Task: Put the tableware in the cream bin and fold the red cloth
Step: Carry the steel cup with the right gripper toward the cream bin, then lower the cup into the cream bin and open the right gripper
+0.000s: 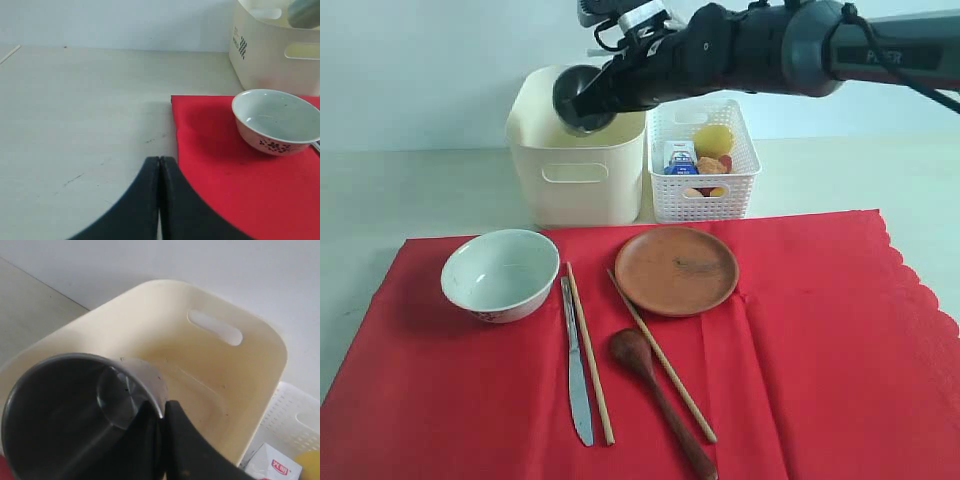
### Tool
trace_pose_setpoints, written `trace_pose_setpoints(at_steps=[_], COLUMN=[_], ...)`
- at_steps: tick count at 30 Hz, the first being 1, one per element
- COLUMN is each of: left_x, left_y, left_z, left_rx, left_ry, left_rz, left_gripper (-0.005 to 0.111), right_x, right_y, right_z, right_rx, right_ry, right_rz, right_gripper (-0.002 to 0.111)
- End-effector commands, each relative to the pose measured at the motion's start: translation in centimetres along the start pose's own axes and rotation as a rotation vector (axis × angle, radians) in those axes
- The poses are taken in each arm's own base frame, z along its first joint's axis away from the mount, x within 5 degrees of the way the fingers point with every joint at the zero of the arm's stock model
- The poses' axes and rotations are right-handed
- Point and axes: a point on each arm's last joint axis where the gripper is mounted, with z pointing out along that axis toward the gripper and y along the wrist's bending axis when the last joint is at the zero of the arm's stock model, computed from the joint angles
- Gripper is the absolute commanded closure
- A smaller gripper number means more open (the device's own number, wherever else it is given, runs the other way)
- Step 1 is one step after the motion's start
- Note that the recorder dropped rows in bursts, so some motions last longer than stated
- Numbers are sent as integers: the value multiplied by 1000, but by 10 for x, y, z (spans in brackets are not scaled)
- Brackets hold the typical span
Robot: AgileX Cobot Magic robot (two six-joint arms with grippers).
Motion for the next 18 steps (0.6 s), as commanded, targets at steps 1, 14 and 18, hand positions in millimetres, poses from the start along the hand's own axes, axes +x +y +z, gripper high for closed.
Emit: trace_pose_setpoints(at_steps=[1, 14, 18], left_x=[-1, -1, -1], left_y=[0, 0, 0], left_z=[-1, -1, -1], left_rx=[1, 1, 1], left_ry=[-16, -16, -16], left_rz=[-1, -1, -1], left_gripper=[107, 107, 107], right_x=[10, 25, 19], right_y=[-6, -7, -8], right_z=[10, 21, 17], right_rx=[11, 11, 13], right_ry=[19, 53, 40], right_rz=[-8, -4, -4], right_gripper=[108, 82, 63])
